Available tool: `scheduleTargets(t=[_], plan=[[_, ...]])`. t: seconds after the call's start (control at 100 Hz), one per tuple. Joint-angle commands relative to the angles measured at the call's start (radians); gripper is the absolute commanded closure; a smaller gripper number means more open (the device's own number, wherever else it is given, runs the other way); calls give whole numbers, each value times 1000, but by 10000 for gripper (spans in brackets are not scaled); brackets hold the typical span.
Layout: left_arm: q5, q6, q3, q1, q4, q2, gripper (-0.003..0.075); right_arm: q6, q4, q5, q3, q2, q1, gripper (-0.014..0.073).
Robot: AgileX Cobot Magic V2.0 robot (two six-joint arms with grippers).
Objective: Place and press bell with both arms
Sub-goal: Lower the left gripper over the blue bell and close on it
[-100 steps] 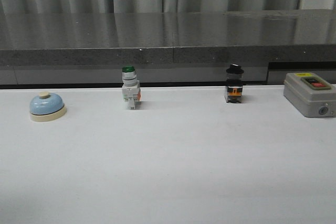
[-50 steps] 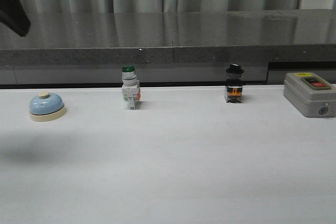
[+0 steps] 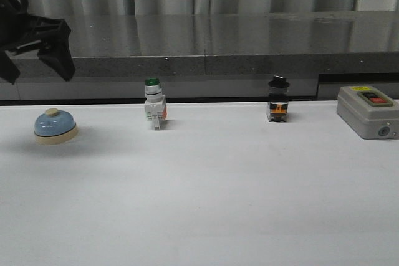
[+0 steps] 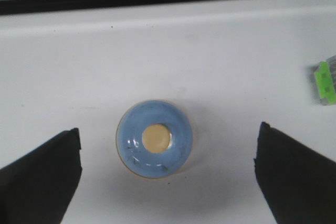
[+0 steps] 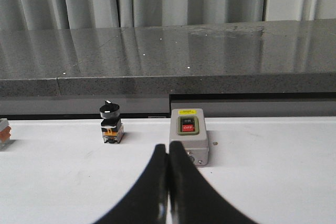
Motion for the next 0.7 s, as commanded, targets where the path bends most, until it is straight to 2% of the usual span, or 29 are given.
scheduleTargets(t=[0.0, 0.69], plan=[[-50, 6, -44, -8, -14, -14, 95, -12, 4, -83, -14, -16, -7, 654], [-70, 10, -92, -8, -10, 167, 95, -12, 4, -83, -14, -16, -7, 654]])
